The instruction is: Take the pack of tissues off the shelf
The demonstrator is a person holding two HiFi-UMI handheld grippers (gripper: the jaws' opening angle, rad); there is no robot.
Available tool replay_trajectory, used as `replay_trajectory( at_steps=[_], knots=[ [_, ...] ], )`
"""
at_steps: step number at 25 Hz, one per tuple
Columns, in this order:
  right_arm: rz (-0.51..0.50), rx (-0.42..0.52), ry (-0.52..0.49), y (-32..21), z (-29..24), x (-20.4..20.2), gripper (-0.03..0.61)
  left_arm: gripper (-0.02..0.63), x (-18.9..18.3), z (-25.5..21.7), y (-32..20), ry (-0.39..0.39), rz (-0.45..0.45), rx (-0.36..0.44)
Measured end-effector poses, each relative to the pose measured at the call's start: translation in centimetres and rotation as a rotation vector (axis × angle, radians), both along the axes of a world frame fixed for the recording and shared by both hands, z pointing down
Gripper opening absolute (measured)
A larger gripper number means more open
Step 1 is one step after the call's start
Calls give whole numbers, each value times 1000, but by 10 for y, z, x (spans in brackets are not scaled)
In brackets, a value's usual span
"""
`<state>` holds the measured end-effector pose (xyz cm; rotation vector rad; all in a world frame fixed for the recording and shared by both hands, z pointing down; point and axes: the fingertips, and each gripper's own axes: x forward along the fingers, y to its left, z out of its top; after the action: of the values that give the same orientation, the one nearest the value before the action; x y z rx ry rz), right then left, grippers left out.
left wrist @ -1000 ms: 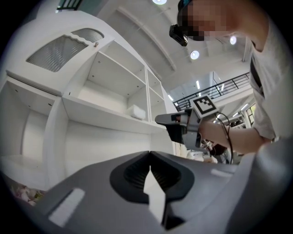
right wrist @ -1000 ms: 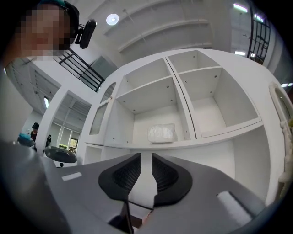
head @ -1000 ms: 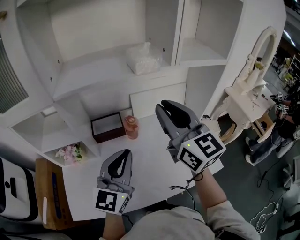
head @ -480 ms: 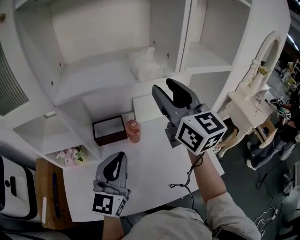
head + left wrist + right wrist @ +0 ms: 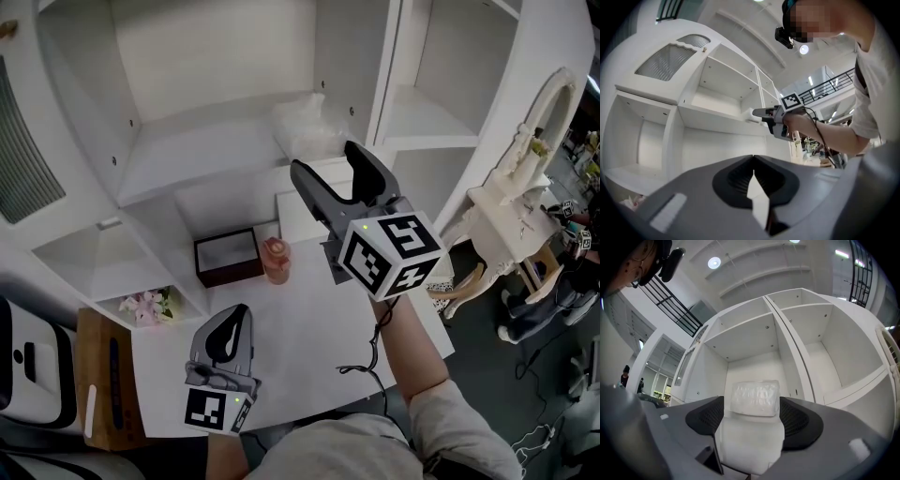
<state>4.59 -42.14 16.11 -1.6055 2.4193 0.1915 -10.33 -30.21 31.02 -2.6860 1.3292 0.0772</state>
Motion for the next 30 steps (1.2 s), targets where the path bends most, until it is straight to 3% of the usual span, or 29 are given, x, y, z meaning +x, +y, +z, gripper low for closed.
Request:
replay_trajectory(
  at_steps=[7,9,12,15,30],
  knots=[
    [73,13,12,-17,0,-7,375,2,-15,2,0,0,-43,-7],
    [85,3,8,-20,4,-3,326,3,-17,2,0,0,-47,-5],
    [98,8,6,-18,5,3,173,2,-17,3,1,-1,-47,-6],
    [100,26,-1,-13,4,6,133,2,-16,3,2,-6,-41,-6],
    [85,92,26,24,3,3,117,2,-7,3,10,-9,6,-5]
  ],
)
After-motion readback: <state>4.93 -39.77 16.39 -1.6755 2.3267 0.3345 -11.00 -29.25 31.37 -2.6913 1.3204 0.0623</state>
